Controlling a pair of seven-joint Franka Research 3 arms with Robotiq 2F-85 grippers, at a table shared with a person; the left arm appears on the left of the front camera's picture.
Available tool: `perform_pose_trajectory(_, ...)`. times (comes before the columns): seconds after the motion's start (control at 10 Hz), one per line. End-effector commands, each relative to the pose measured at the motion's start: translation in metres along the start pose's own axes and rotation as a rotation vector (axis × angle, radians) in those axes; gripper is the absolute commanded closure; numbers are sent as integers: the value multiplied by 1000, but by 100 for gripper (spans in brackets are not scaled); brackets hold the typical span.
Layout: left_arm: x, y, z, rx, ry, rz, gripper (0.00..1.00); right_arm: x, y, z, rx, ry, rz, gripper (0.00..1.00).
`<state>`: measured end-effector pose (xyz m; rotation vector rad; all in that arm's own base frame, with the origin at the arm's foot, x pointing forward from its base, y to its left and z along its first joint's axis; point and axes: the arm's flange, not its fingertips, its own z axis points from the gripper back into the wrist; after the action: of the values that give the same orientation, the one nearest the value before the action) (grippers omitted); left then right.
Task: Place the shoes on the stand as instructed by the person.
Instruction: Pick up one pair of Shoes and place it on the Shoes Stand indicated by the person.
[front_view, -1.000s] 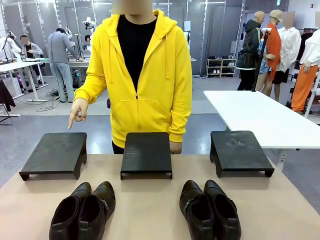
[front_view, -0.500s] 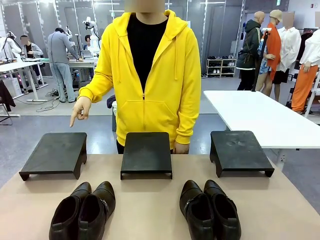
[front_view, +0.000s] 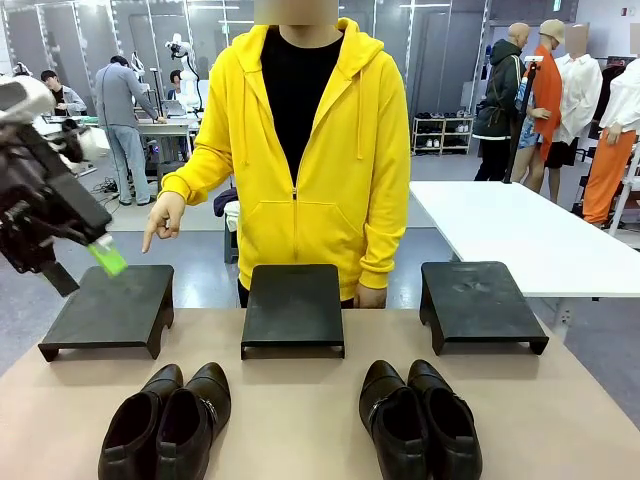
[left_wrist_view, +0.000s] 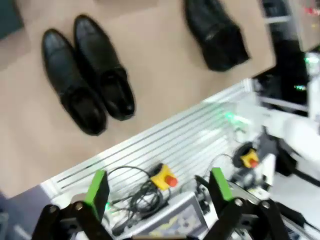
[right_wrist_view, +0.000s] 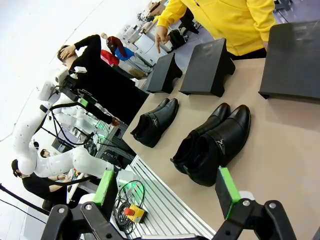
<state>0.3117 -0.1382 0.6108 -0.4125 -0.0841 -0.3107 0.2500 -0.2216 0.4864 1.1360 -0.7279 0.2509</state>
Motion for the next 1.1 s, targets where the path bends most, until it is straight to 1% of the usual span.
perform_pose_trajectory(0.0, 2, -8, -35, 181, 8, 117, 0, 1, 1, 2, 6, -8, 12, 0)
perform_pose_trajectory(0.1, 1, -11, -59, 226, -4, 159, 0, 1, 1, 2, 6, -8, 12, 0)
perform_pose_trajectory(0.3, 0, -6, -92, 300, -39, 240, 0, 1, 1, 2, 6, -8, 12, 0)
perform_pose_trajectory(0.4, -2, -5, -112, 335, -23, 257, 0, 1, 1, 2, 6, -8, 12, 0)
perform_pose_trajectory(0.5, -4, -2, -131, 365, -34, 280, 0, 1, 1, 2, 6, -8, 12, 0)
perform_pose_trajectory(0.6, -6, 1, -148, 364, -64, 313, 0, 1, 1, 2, 6, -8, 12, 0)
perform_pose_trajectory(0.8, -10, 4, -175, 381, -100, 335, 0, 1, 1, 2, 6, -8, 12, 0)
perform_pose_trajectory(1.0, -11, 10, -197, 403, -115, 368, 0, 1, 1, 2, 6, -8, 12, 0)
